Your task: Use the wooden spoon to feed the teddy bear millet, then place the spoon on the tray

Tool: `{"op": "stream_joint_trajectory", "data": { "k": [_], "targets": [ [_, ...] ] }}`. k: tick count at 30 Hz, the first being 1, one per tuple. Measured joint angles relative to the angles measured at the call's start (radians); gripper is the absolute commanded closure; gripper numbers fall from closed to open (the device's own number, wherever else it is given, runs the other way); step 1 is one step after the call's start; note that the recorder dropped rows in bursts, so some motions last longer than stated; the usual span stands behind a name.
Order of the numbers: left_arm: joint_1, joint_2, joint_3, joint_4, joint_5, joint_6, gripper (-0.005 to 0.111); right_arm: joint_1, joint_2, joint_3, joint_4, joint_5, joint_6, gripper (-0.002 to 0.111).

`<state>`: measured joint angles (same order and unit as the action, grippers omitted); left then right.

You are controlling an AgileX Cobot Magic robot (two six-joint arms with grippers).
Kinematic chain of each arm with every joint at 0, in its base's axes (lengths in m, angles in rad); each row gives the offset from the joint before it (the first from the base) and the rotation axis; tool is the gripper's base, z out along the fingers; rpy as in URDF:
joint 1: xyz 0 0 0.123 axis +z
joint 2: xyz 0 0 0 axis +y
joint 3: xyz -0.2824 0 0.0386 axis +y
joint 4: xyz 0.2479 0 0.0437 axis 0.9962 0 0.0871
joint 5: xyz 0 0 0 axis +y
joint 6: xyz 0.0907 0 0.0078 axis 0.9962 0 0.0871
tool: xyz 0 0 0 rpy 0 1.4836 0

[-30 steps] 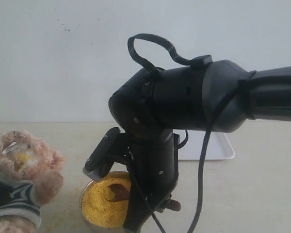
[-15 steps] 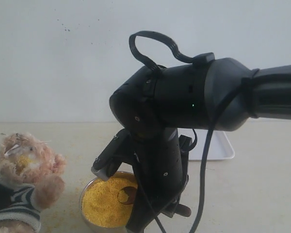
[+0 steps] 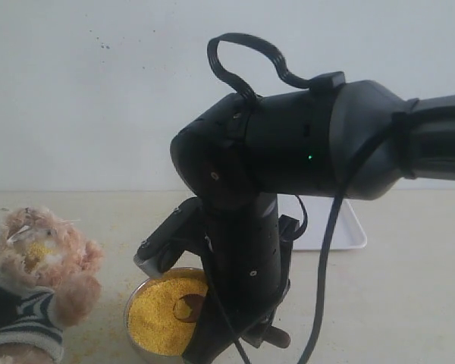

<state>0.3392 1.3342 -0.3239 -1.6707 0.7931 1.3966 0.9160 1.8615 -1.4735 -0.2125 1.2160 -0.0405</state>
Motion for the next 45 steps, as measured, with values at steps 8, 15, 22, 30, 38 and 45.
{"op": "stream_joint_trajectory", "data": {
  "k": [8, 15, 22, 30, 38, 45],
  "targets": [
    [0.000, 0.000, 0.000, 0.013, -0.002, 0.002, 0.103, 0.001, -0.014, 0.000, 0.042, 0.000, -0.006, 0.108],
    [0.000, 0.000, 0.000, 0.020, -0.002, 0.002, 0.103, 0.001, -0.016, 0.000, 0.065, 0.002, -0.010, 0.108],
    [0.000, 0.000, 0.000, 0.059, 0.024, 0.000, 0.103, 0.001, -0.023, 0.000, 0.057, 0.002, -0.010, 0.108],
    [0.000, 0.000, 0.000, 0.106, 0.106, -0.025, 0.103, 0.001, -0.139, 0.060, 0.042, -0.002, -0.028, 0.108],
    [0.000, 0.000, 0.000, 0.094, 0.096, -0.027, 0.103, 0.001, -0.158, 0.079, 0.058, -0.035, -0.021, 0.108],
    [0.000, 0.000, 0.000, 0.089, 0.098, -0.027, 0.103, 0.001, -0.152, 0.079, 0.037, -0.115, 0.049, 0.108]
  ]
}}
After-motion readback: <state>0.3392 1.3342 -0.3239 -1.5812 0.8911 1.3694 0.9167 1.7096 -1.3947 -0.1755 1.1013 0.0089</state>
